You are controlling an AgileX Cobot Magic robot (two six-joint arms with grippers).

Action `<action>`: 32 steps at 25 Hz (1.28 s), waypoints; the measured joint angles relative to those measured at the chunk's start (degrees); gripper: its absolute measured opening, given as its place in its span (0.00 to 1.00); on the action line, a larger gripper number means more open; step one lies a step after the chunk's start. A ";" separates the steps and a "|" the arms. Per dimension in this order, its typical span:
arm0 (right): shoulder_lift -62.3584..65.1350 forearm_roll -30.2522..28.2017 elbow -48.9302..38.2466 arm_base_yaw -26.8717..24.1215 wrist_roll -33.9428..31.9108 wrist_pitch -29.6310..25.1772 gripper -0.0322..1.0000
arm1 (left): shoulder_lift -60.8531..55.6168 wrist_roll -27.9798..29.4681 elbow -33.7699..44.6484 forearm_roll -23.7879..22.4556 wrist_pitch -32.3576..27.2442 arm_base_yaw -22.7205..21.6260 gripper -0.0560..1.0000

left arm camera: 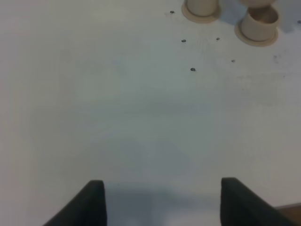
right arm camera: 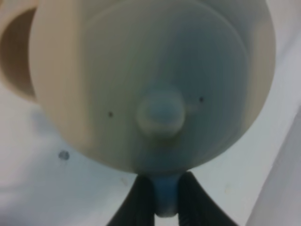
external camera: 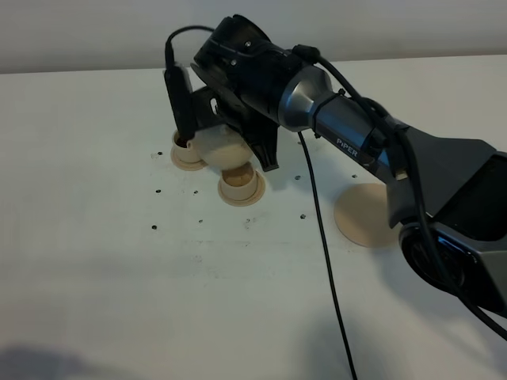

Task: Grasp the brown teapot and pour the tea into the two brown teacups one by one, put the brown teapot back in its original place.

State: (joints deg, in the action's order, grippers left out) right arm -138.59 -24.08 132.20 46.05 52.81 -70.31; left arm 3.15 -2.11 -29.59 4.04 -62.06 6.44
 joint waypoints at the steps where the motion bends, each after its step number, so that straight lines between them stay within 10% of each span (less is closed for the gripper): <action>1: 0.87 0.00 0.00 0.00 -1.32 -0.02 0.13 | 0.00 0.00 0.00 0.00 0.00 0.00 0.53; 32: 15.74 10.04 -28.43 -5.74 -25.60 -0.17 0.13 | 0.00 0.00 0.00 0.00 0.00 0.00 0.53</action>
State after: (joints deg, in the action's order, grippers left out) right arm -122.86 -14.04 103.77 40.32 27.21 -70.48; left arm 3.15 -2.11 -29.59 4.04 -62.06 6.44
